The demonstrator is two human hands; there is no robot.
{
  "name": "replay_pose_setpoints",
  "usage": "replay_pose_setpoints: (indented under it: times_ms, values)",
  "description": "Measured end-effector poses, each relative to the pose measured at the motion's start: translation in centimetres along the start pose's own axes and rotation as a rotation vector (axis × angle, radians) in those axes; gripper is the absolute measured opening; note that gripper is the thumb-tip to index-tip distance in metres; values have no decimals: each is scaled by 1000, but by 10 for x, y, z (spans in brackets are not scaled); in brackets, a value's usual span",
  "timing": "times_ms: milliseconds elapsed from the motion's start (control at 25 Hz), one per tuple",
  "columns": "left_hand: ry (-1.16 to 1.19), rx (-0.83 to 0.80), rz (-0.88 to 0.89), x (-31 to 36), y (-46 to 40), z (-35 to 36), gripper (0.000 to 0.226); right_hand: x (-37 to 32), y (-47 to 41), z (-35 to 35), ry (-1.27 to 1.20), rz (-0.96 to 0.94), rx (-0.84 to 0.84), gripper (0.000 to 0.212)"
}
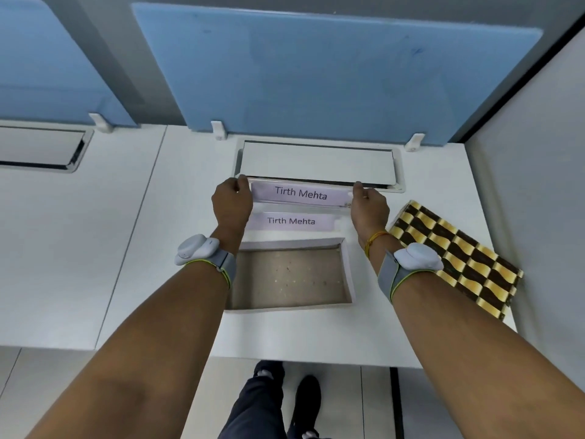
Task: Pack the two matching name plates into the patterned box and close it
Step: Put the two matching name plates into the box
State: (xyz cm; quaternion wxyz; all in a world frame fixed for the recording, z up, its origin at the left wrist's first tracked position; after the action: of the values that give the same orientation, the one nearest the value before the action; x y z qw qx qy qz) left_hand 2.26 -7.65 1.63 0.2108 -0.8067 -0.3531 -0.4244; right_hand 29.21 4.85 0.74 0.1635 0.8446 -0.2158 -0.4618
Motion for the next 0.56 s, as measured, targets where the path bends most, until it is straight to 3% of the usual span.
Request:
replay_pose_setpoints:
  times_ms: [200,560]
  values:
    - [-49,123,59,-13,75,-49,43,31,56,-34,-56,-116,68,43]
    - [-149,32,-91,-84,180,-70,47,119,104,-39,242,-65,-15,38]
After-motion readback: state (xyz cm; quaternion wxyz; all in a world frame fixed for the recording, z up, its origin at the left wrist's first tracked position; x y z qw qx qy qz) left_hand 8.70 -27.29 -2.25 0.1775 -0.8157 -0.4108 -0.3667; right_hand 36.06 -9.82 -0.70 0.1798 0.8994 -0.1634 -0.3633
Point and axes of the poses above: each hand's wrist, its own y-axis away from the middle knuckle, its own z-axis out of the palm, x = y × z, the point moved 5 cm from there along -y, towards the middle knuckle, and after that the axes turned 14 degrees about z, right-handed, at the moved point
